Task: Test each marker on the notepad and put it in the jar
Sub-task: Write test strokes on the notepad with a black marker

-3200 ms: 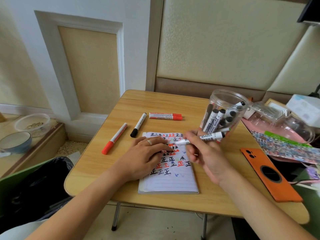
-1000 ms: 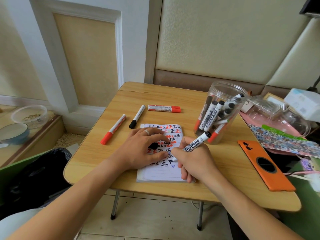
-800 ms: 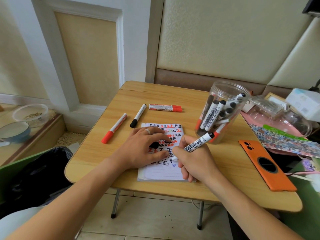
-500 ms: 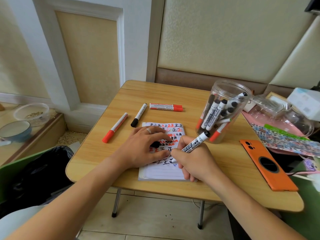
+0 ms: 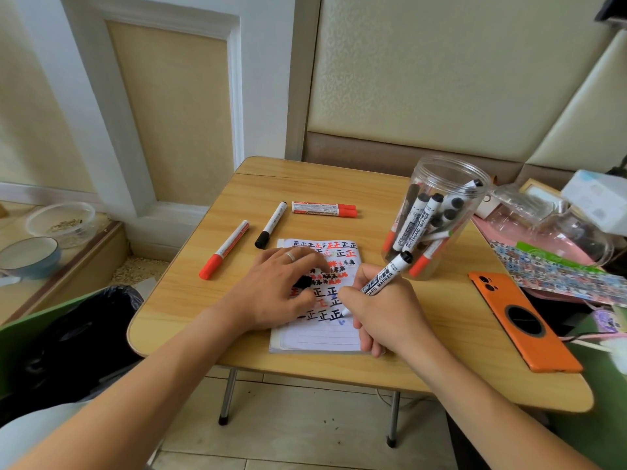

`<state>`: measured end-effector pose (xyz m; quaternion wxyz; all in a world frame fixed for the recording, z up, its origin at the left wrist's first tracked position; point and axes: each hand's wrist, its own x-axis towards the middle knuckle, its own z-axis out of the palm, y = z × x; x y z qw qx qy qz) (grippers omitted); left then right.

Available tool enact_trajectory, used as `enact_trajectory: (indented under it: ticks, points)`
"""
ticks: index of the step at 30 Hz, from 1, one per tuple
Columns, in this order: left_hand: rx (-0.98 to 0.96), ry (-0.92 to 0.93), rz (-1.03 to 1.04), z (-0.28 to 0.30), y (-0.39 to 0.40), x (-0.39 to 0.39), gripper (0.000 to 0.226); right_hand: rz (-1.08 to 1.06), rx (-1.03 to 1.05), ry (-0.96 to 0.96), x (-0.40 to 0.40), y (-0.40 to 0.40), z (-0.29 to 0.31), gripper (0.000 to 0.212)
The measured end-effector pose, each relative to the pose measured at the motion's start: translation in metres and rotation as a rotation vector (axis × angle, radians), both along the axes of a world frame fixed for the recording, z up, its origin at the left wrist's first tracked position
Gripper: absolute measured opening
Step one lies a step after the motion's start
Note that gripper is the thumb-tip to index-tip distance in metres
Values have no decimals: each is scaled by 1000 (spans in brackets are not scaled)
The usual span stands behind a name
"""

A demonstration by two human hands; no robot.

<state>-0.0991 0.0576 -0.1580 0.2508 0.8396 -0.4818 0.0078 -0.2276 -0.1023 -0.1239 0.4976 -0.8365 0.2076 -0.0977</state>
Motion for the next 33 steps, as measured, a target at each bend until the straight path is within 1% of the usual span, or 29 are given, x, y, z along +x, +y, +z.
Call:
enact_trajectory:
  ticks: [2,4,6,8,11,13,16,22,29,33]
  points:
    - [-14,31,20,1,0,-1,54,0,5,-11,1,-1,-2,18]
    - [-22,33,35,1,0,-1,52,4,28,-48,1,-1,-3,17]
    - [-26,11,32,-1,0,0,39,26,95,-136,3,-3,-4,20]
    - [-83,-11,21,-1,0,1,26,82,196,-245,6,-5,-3,22]
    - [-211,-31,-7,0,2,2,19,129,297,-335,10,-6,1,21]
    - [-256,-39,-27,1,3,2,21,132,321,-349,11,-6,1,22]
    - [-269,-37,-61,4,4,1,27,122,350,-352,13,-5,0,21]
    - [-274,3,-17,5,4,-1,30,137,395,-330,16,-5,-2,19]
    - [-284,-1,19,7,2,-3,23,110,424,-364,16,-4,-2,18]
    - [-278,-10,-8,7,3,-3,23,133,410,-335,18,-3,-5,16]
